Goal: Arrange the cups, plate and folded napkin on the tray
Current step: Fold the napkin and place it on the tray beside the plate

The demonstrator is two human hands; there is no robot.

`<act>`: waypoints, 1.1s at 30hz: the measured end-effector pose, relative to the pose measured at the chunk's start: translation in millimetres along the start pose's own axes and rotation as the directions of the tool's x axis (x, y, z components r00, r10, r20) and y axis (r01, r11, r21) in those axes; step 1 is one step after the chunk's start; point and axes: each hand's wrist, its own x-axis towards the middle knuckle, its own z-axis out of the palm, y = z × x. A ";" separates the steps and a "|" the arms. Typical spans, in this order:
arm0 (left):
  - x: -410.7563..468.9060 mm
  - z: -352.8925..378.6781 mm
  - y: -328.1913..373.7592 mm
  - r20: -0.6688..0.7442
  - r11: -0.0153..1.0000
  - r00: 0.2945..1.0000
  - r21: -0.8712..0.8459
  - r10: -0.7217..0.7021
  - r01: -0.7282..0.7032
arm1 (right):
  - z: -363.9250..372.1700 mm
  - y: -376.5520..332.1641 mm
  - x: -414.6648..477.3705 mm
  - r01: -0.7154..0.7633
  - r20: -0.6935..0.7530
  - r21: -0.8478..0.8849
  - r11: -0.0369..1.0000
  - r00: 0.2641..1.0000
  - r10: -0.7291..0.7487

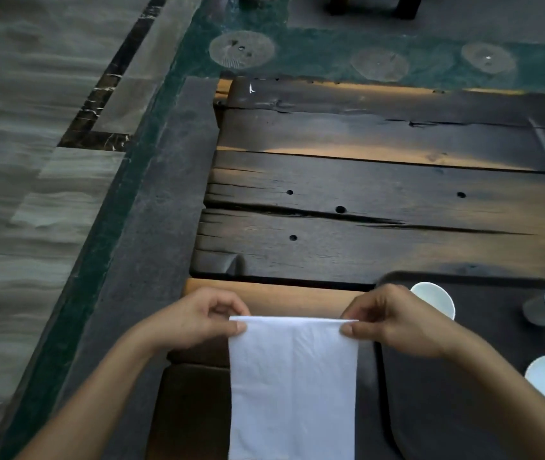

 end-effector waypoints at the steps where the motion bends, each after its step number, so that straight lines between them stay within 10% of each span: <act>1: 14.6 -0.9 -7.3 -0.055 0.999 0.998 0.026 -0.018 0.020 | 0.8 5.6 12.8 -0.025 -0.033 -0.012 1.000 0.999 0.024; 15: 168.2 -31.0 -66.8 -0.405 0.772 0.914 0.578 -0.009 0.264 | 33.7 82.1 185.3 -0.283 -0.482 -0.213 0.935 0.863 0.151; 22: 163.9 22.5 -90.0 -0.442 0.553 0.779 0.819 0.445 0.149 | 89.0 88.1 181.7 -0.247 -0.730 -0.347 0.905 0.677 -0.094; 27: 154.1 66.7 -125.1 -0.370 0.481 0.902 0.846 0.223 0.228 | 145.0 85.3 162.8 -0.327 -0.557 -0.470 0.820 0.830 0.012; 33: 157.0 66.0 -132.3 -0.383 0.496 0.896 0.836 0.223 0.233 | 146.9 99.3 163.4 -0.395 -0.554 -0.472 0.788 0.828 0.083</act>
